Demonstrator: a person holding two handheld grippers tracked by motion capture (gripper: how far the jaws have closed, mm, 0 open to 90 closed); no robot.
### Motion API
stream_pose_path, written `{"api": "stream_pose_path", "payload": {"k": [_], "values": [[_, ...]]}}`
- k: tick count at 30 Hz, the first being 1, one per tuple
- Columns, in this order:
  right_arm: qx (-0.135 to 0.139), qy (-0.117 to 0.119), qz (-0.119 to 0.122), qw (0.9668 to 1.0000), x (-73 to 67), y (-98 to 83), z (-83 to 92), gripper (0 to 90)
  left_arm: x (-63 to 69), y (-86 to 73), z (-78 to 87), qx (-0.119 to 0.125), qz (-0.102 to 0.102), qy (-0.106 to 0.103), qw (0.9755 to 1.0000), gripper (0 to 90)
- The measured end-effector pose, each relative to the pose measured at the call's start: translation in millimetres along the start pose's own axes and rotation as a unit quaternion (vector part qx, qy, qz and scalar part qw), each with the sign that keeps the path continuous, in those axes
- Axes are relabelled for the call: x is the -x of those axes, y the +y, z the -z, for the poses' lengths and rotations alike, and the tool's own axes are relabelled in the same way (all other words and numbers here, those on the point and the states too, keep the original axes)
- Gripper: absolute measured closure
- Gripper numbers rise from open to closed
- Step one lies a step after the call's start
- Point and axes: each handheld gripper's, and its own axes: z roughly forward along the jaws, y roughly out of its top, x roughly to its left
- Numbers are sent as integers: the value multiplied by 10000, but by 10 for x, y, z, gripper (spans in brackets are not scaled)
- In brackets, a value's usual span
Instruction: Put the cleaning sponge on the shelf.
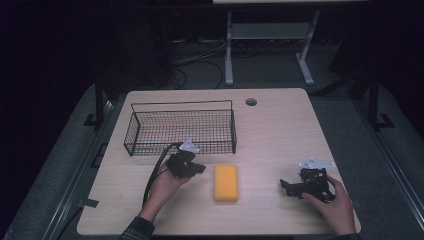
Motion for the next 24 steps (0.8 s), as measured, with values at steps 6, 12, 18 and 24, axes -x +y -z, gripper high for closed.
{"api": "stream_pose_path", "payload": {"k": [6,12,18,24], "values": [[-1,1,-4,10000,0,0,0,0,8,61,-111,-84,-44,-34,9999,898],[-1,0,-2,10000,0,0,0,0,38,112,-219,-164,-90,-74,9998,898],[-1,-1,1,10000,0,0,0,0,56,157,-285,-192,-122,-107,9997,898],[-2,0,1,10000,0,0,0,0,78,219,-346,-210,-171,-146,9995,898]]}}
